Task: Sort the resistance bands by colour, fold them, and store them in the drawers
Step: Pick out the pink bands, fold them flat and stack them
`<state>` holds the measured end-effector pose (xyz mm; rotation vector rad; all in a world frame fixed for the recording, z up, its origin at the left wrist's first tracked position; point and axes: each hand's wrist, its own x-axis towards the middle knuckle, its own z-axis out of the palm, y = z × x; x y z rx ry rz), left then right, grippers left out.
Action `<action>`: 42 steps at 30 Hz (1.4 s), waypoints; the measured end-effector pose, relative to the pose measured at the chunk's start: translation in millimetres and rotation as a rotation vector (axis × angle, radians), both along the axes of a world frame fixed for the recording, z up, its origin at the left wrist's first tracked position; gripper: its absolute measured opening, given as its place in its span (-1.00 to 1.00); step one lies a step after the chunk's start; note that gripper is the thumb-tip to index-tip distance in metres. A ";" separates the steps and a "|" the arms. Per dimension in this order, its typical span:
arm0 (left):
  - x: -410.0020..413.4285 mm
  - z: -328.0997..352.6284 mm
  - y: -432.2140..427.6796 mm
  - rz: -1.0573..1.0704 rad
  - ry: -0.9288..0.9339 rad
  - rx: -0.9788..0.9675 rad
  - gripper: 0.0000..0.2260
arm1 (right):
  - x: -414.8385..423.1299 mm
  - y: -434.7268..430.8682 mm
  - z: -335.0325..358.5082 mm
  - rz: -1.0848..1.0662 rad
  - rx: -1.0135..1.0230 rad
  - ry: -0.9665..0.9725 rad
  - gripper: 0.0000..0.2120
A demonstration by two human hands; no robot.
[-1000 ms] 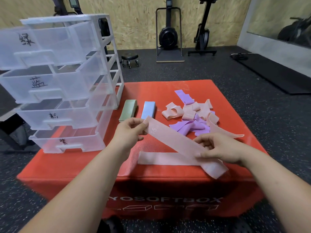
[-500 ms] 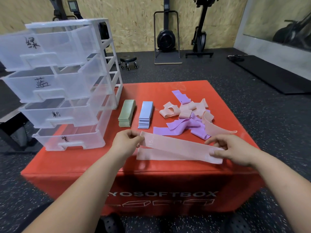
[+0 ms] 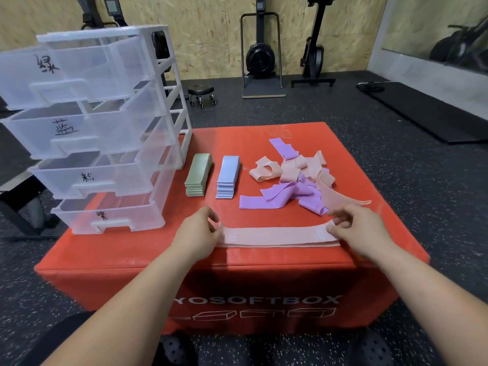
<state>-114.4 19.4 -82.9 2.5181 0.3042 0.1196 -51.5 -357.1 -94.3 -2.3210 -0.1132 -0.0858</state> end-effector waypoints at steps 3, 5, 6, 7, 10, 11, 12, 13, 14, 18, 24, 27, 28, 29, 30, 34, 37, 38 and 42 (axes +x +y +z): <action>0.6 -4.9 3.6 -0.053 -0.022 0.135 -0.85 | -0.5 -0.6 -1.1 0.016 -0.056 0.007 -0.69; 1.7 -6.3 5.1 -0.088 -0.013 0.228 -0.83 | -2.5 0.0 -0.6 0.037 -0.133 -0.001 -0.68; 2.5 -6.2 5.6 -0.103 -0.005 0.264 -0.82 | -3.0 -0.2 -0.2 0.047 -0.170 -0.008 -0.68; 3.4 -5.5 6.6 -0.114 -0.002 0.288 -0.80 | -3.3 -0.7 1.0 0.061 -0.198 -0.017 -0.69; 6.7 -0.6 12.3 -0.153 -0.010 0.302 -0.74 | -1.9 -5.9 9.1 0.155 -0.224 -0.010 -0.66; 7.9 0.9 15.3 -0.192 -0.015 0.281 -0.71 | -1.6 -8.6 12.7 0.212 -0.234 0.014 -0.63; 8.6 2.3 18.7 -0.252 -0.008 0.260 -0.66 | -1.3 -11.9 14.9 0.276 -0.255 0.040 -0.58; 8.6 4.0 22.3 -0.325 0.011 0.250 -0.59 | -1.4 -15.1 15.8 0.333 -0.282 0.064 -0.53; 8.4 5.3 25.5 -0.394 0.040 0.257 -0.52 | -1.3 -17.8 15.2 0.367 -0.315 0.073 -0.51; 5.7 6.3 29.0 -0.477 0.047 0.309 -0.47 | 0.2 -22.6 12.1 0.384 -0.374 0.015 -0.58; 6.3 6.1 30.4 -0.470 0.006 0.298 -0.57 | 2.2 -23.2 14.6 0.394 -0.406 0.006 -0.60; 6.1 7.9 29.3 -0.477 0.022 0.301 -0.52 | 1.9 -20.7 19.0 0.409 -0.412 0.025 -0.59; 6.3 8.7 28.4 -0.481 0.025 0.296 -0.49 | 2.5 -20.1 20.9 0.407 -0.397 0.014 -0.60; 6.6 9.5 27.0 -0.486 0.021 0.287 -0.48 | 3.9 -19.5 22.6 0.389 -0.373 -0.015 -0.62; 7.8 10.0 25.2 -0.489 0.009 0.279 -0.49 | 5.3 -18.9 24.7 0.352 -0.348 -0.059 -0.63; 18.2 13.4 9.3 -0.483 -0.051 0.280 -0.58 | 19.8 -16.4 27.3 0.120 -0.359 -0.260 -0.65; 28.1 14.6 -7.5 -0.488 -0.074 0.285 -0.61 | 31.5 -12.4 27.8 -0.021 -0.535 -0.270 -0.55; 31.3 14.4 -12.8 -0.499 -0.075 0.283 -0.61 | 34.4 -10.7 27.8 -0.048 -0.599 -0.220 -0.51; 42.5 12.5 -35.6 -0.550 -0.110 0.272 -0.62 | 39.7 -0.7 31.1 -0.065 -0.706 -0.070 -0.70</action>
